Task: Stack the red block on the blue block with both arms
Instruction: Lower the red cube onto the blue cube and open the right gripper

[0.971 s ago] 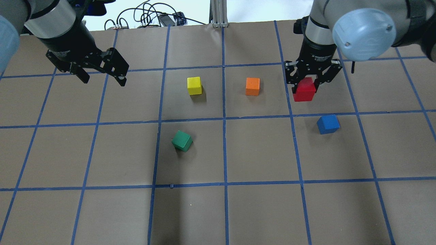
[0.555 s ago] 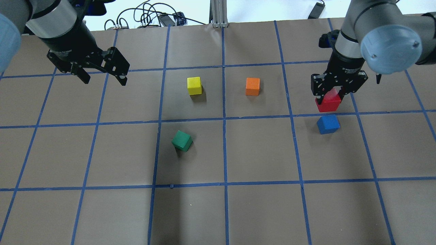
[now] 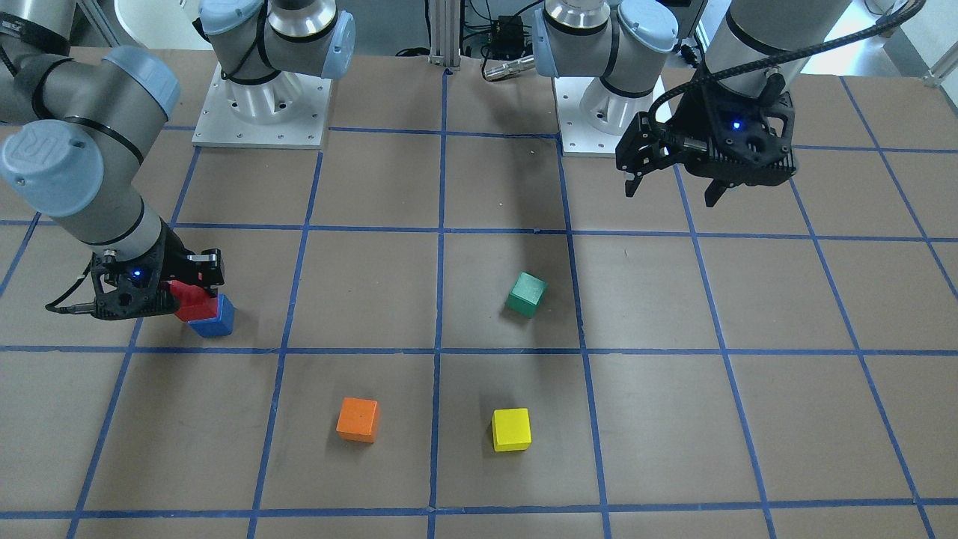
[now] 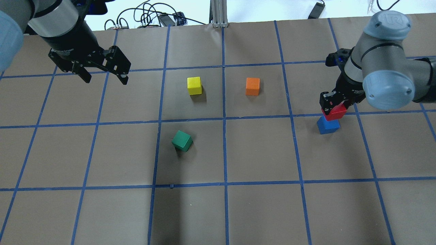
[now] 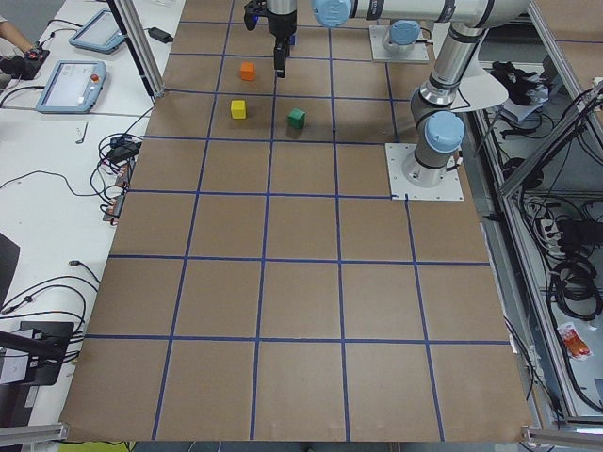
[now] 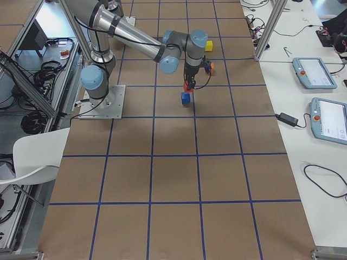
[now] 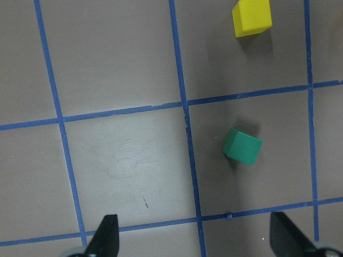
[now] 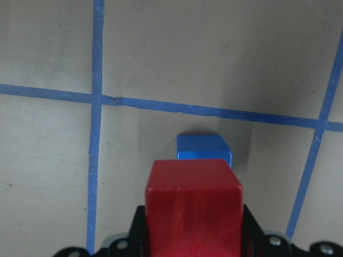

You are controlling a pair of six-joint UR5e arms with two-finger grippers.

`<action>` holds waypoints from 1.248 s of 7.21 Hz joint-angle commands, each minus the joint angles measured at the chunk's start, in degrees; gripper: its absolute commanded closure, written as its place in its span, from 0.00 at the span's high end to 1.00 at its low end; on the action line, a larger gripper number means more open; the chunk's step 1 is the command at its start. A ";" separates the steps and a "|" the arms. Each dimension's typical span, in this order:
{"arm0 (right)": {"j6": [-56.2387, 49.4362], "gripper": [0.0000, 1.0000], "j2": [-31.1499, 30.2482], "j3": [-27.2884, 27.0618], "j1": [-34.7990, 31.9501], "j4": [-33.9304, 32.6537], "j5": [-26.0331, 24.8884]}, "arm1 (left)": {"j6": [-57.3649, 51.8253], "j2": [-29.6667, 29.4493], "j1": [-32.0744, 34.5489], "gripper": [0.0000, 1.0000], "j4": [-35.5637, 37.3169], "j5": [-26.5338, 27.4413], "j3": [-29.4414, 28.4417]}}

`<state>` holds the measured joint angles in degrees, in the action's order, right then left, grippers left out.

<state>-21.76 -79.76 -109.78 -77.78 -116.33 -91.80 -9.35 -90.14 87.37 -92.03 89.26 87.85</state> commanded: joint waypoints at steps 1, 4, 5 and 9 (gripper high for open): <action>-3.11 0.00 -0.04 -2.63 1.84 -4.06 0.65 | -0.05 -0.04 0.08 1.00 0.01 0.04 -0.05; -2.42 0.00 -0.13 -3.60 1.75 -4.34 0.74 | -0.05 -0.04 0.17 1.00 0.01 -0.05 0.21; -2.41 0.00 -0.22 -3.60 1.66 -4.25 0.83 | -0.05 -0.04 0.26 1.00 0.01 -0.05 0.21; -2.41 0.00 0.13 -4.57 1.66 -4.25 0.92 | 0.03 -0.13 0.26 1.00 0.18 -0.05 0.30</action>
<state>-24.21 -79.63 -113.95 -76.17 -120.58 -90.88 -9.35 -90.23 87.63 -91.92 89.21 88.12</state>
